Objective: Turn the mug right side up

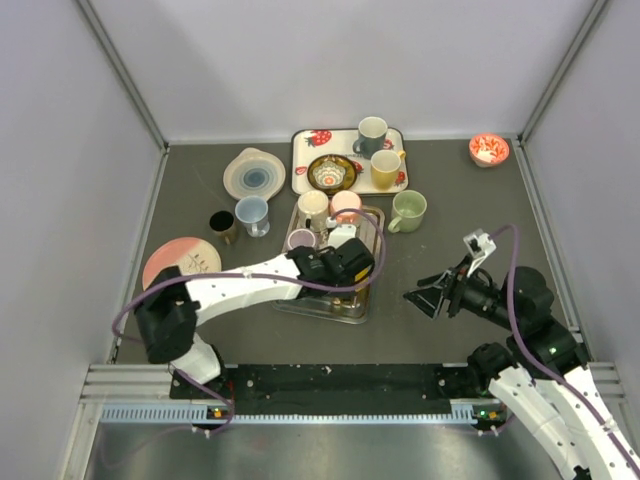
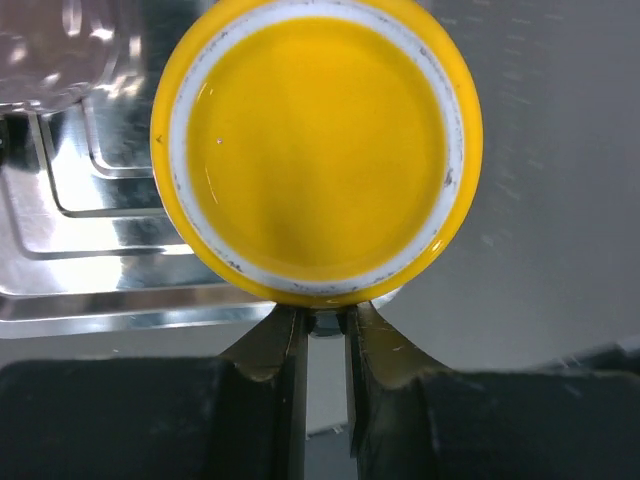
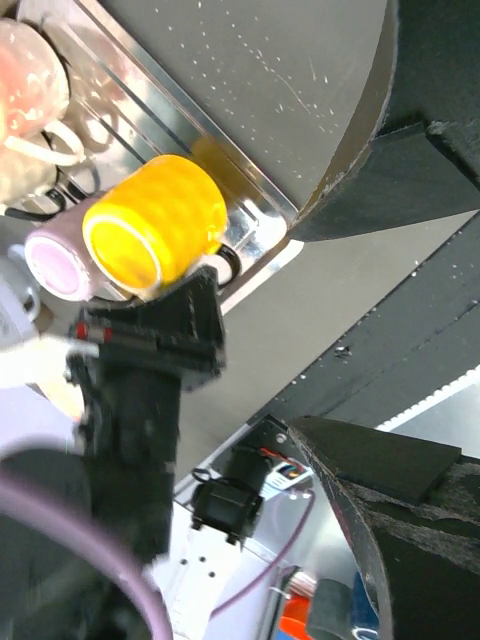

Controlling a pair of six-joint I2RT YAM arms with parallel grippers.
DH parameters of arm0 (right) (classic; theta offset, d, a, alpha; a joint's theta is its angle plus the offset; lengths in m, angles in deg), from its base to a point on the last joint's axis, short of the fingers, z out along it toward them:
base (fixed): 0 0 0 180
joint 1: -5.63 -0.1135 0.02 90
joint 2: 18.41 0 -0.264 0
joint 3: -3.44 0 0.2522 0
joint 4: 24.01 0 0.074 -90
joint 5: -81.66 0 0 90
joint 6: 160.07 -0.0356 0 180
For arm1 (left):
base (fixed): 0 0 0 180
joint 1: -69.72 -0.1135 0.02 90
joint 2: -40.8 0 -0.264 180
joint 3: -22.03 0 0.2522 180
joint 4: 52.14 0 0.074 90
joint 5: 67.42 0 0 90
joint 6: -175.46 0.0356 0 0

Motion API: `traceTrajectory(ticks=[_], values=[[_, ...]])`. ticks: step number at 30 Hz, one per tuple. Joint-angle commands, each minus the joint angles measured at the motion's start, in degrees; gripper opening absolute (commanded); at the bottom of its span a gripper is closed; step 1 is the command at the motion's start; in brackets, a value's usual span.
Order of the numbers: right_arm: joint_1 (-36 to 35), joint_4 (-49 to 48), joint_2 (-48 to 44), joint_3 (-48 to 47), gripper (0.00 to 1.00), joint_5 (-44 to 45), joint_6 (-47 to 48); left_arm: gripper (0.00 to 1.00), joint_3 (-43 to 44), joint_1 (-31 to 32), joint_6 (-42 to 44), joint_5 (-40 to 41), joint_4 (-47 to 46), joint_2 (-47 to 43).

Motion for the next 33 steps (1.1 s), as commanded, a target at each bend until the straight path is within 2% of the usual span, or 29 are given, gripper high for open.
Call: traceTrajectory(ticks=[1, 2, 5, 6, 10, 13, 14, 18, 20, 26, 33], values=[[0.1, -3.2, -3.7, 1.1, 0.72, 4.8, -4.5, 0.0, 2.0, 2.9, 4.3, -3.3, -9.3, -10.4], [0.1, -3.9, -4.9, 2.1, 0.72, 6.1, -5.7, 0.0, 0.6, 2.9, 4.6, -4.2, -11.1, -11.9], [0.0, -5.9, -8.9, 3.5, 0.74, 8.6, -10.3, 0.0, -6.0, 2.9, 4.8, -6.2, -24.1, -19.5], [0.0, -6.1, -9.6, 3.6, 0.75, 8.4, -12.1, 0.0, -8.2, 2.8, 3.9, -6.1, -32.2, -23.5], [0.0, -12.0, -9.2, 6.4, 0.77, 2.6, -18.4, 0.0, -16.0, 0.8, 0.0, -8.2, -48.7, -30.5], [0.0, -24.1, -9.5, 11.5, 0.77, -3.5, -26.0, 0.0, -18.6, -0.8, -2.2, -10.5, -57.6, -32.8], [0.0, -31.8, -9.5, 14.0, 0.77, -5.7, -27.9, 0.0, -19.5, -1.2, -2.5, -12.1, -60.0, -33.0], [0.0, -47.3, -8.7, 18.0, 0.77, -8.5, -36.5, 0.0, -22.3, -4.1, -8.0, -19.0, -70.4, -33.1], [0.0, -51.2, -6.6, 18.0, 0.77, -8.8, -37.4, 0.0, -24.2, -4.7, -10.1, -23.4, -76.2, -32.8], [0.0, -60.3, -0.1, 16.3, 0.77, -8.9, -38.6, 0.0, -25.4, -4.9, -12.5, -29.5, -81.6, -30.9], [0.1, -60.2, 5.2, 12.9, 0.75, -10.8, -36.1, 0.0, -25.7, -4.9, -12.4, -32.8, -80.5, -31.4]])
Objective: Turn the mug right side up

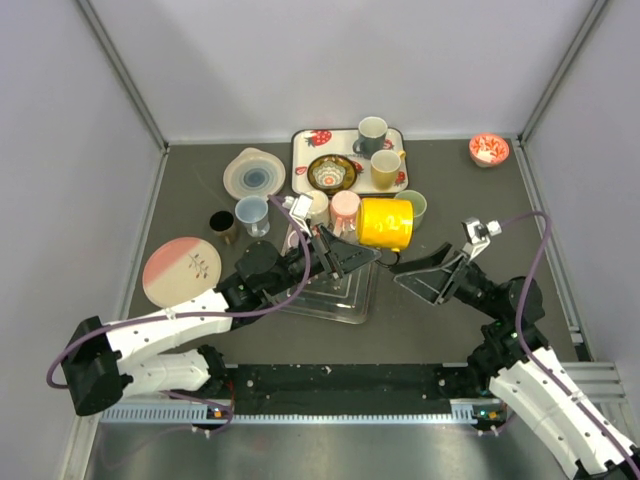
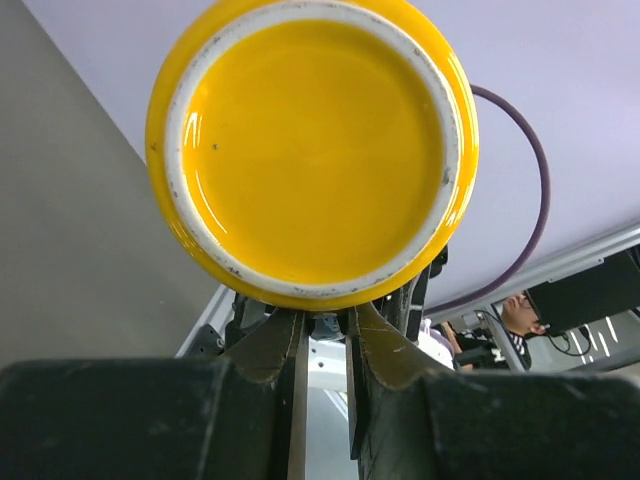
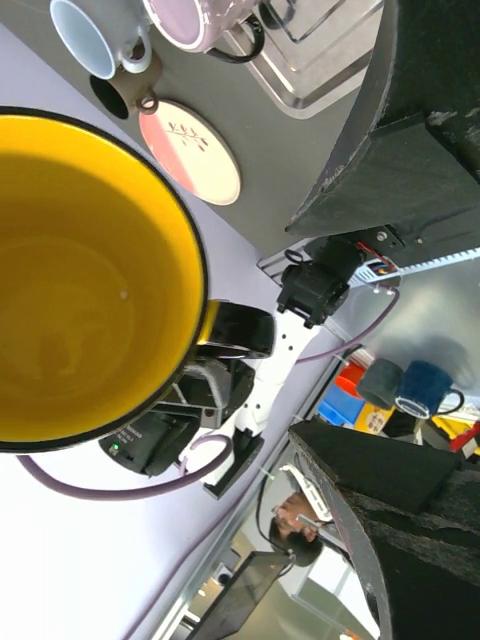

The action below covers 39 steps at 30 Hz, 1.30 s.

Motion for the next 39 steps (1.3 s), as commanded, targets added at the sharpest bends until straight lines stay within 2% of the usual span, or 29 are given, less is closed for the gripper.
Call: traceTrajectory(ticks=[1, 6, 17, 20, 27, 34, 37, 38, 39], values=[[0.1, -3.8, 2.0, -5.4, 0.75, -1.8, 1.7, 0.0, 0.3, -0.1, -0.3, -3.6, -9.7, -1.5], [0.1, -3.6, 4.0, -7.2, 0.74, -2.0, 2.3, 0.0, -0.5, -0.1, -0.5, -4.2, -9.4, -1.4], [0.1, -5.9, 9.3, -8.5, 0.65, -4.0, 0.7, 0.0, -0.1, -0.1, -0.6, -7.0, -9.7, -0.3], [0.1, -7.1, 10.9, -8.9, 0.61, -4.5, -0.1, 0.0, 0.2, -0.1, -0.7, -8.5, -10.3, 0.2], [0.1, -10.4, 14.2, -10.0, 0.45, -5.1, -1.9, 0.0, 0.4, 0.0, -0.9, -10.9, -10.5, 0.9], [0.1, -14.0, 15.4, -10.1, 0.42, -2.1, -4.1, 0.0, -0.2, 0.0, -1.1, -12.1, -10.6, 1.2], [0.1, -15.4, 16.4, -10.3, 0.3, -0.7, -4.9, 0.0, -0.4, 0.0, -0.9, -12.6, -10.9, 1.2], [0.1, -15.7, 16.7, -10.6, 0.19, -0.6, -4.9, 0.0, -0.6, 0.0, -1.0, -12.7, -10.9, 1.2], [0.1, -15.9, 17.2, -10.9, 0.14, -0.4, -5.1, 0.0, -0.7, 0.0, -0.8, -12.8, -11.0, 1.0]])
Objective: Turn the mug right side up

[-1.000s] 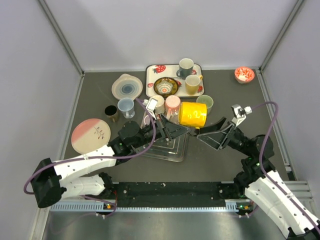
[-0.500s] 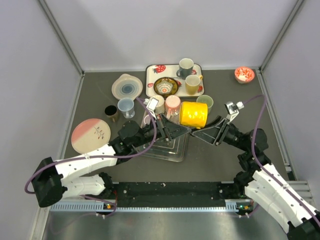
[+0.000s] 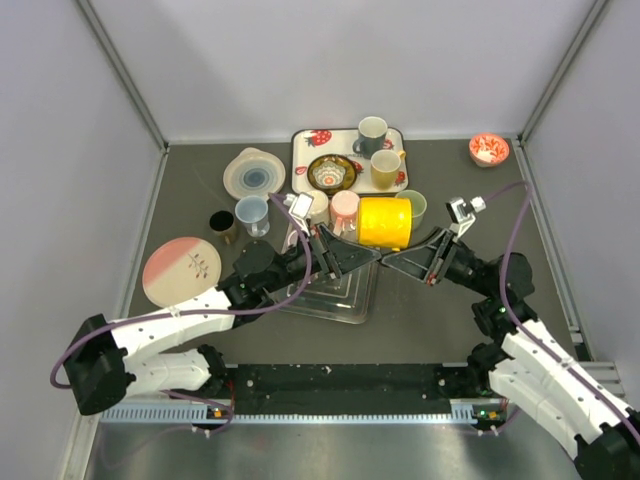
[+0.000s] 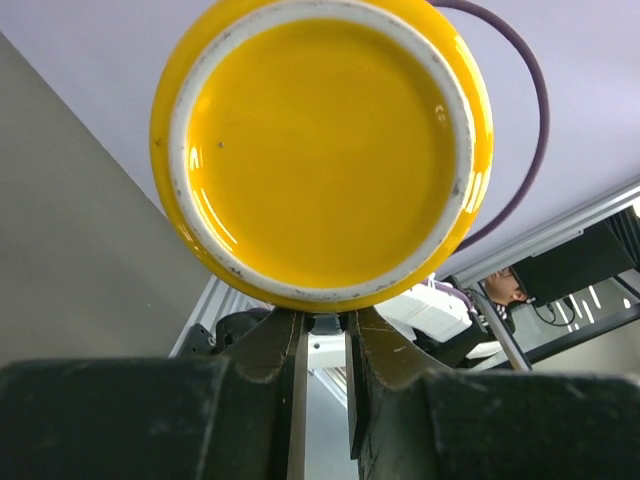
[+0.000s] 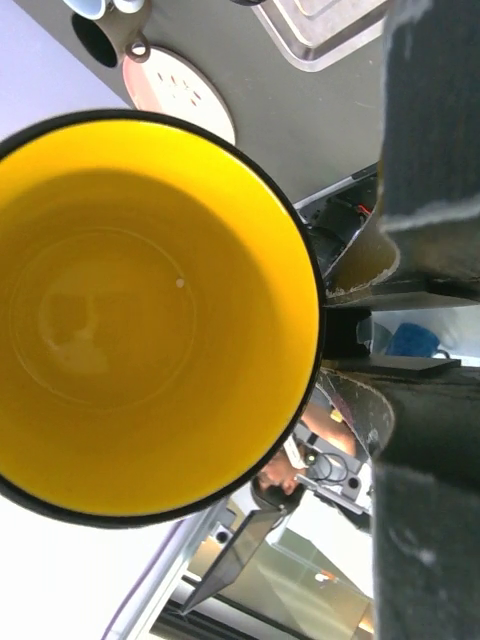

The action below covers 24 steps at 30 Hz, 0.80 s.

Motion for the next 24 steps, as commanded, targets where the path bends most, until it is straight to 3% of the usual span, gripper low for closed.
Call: traceTrajectory(ticks=[1, 2, 7, 9, 10, 12, 13, 15, 20, 22, 24], values=[[0.1, -6.1, 1.8, -4.4, 0.09, 4.7, -0.5, 0.0, 0.6, 1.2, -0.3, -6.3, -5.5, -0.2], [0.1, -6.0, 2.2, -4.7, 0.01, 4.6, -0.4, 0.0, 0.4, 1.1, -0.3, -6.3, -5.4, -0.3], [0.1, 1.3, 1.8, -6.2, 0.0, 4.3, 3.6, 0.0, -0.2, 1.1, 2.2, -5.0, -3.5, -1.8], [0.1, 9.3, 0.1, -8.0, 0.0, 5.3, 6.6, 0.11, -0.3, 1.0, 3.8, -3.3, -1.2, -2.6], [0.2, 11.6, -0.5, -8.5, 0.0, 5.6, 9.7, 0.3, -0.4, 1.0, 4.2, -2.2, -0.4, -3.0], [0.1, 15.5, -1.7, -10.1, 0.0, 6.1, 12.2, 0.43, -1.5, 0.9, 5.3, 0.4, 0.4, -4.3], [0.1, 18.2, -2.0, -10.5, 0.0, 6.3, 14.1, 0.54, -1.9, 0.8, 5.4, 1.1, 0.7, -4.8], [0.1, 20.6, -2.8, -11.4, 0.0, 6.6, 15.4, 0.61, -2.9, 0.4, 5.5, 3.0, 1.7, -5.6], [0.2, 26.8, -3.8, -13.2, 0.0, 8.2, 18.6, 0.64, -4.5, -0.7, 4.9, 3.9, 2.7, -6.3], [0.2, 33.6, -4.2, -15.3, 0.0, 11.0, 23.6, 0.64, -5.0, -1.7, 4.5, 4.7, 5.4, -7.1], [0.1, 47.9, -3.6, -21.1, 0.0, 18.7, 28.7, 0.64, -5.6, -3.1, 4.2, 5.9, 8.3, -9.2]])
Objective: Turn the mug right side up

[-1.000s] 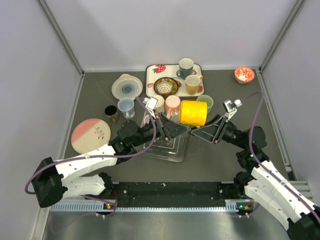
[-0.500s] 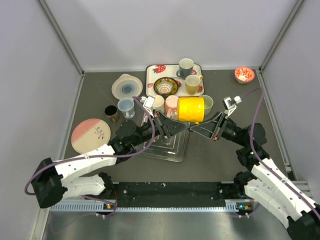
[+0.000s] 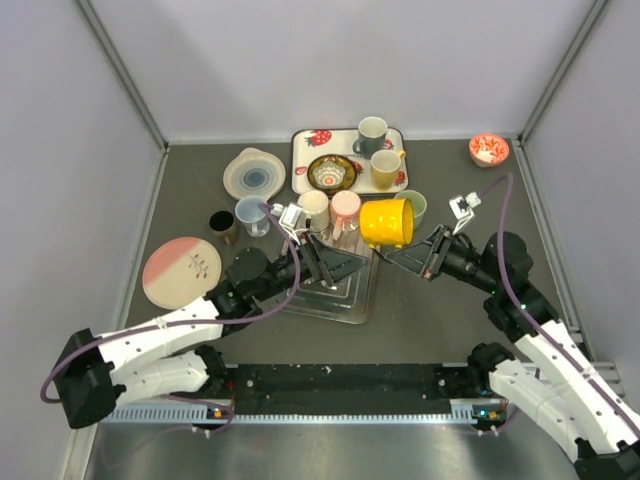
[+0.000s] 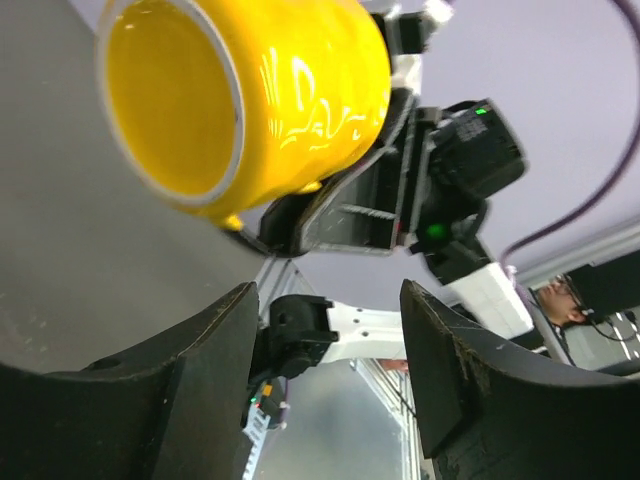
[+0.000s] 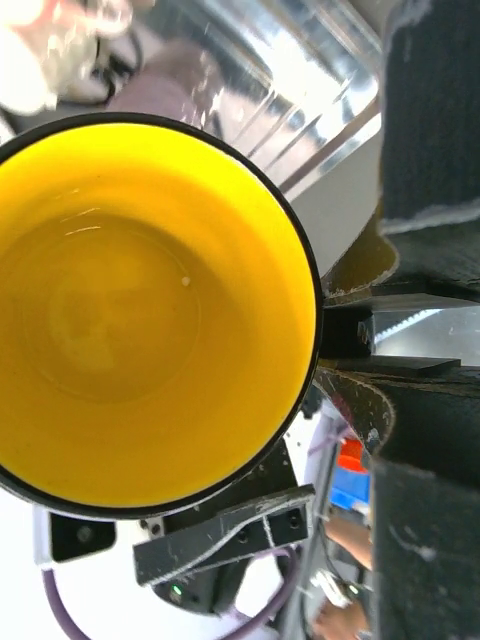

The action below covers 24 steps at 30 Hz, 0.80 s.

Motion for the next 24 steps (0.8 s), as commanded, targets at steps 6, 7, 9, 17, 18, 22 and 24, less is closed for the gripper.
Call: traceTrajectory(ticks=[6, 7, 9, 17, 18, 22, 24], values=[[0.1, 39.2, 5.8, -25.7, 0.0, 35.8, 25.8, 0.6, -4.2, -5.2, 0.6, 11.2, 17.5, -12.1], [0.1, 41.0, 8.7, -28.4, 0.0, 41.0, 26.7, 0.59, -4.1, -5.3, 1.1, 11.7, 19.3, -13.1], [0.3, 43.4, 11.3, -29.9, 0.0, 45.6, 28.5, 0.59, -3.7, -5.7, 2.6, 15.9, 25.1, -15.6], [11.8, 44.1, 30.0, -37.1, 0.0, 52.5, 30.5, 0.57, 1.8, -5.8, 8.6, 23.7, 42.0, -20.0], [12.4, 43.9, 31.5, -37.8, 0.0, 52.4, 30.8, 0.57, 2.4, -5.9, 8.9, 24.8, 44.6, -20.1], [15.3, 41.8, 38.7, -39.6, 0.0, 50.9, 31.9, 0.56, 2.7, -5.9, 9.6, 27.0, 49.4, -21.5], [16.6, 41.4, 42.5, -40.0, 0.0, 50.2, 32.0, 0.56, 2.4, -5.9, 9.8, 28.0, 50.6, -21.9]])
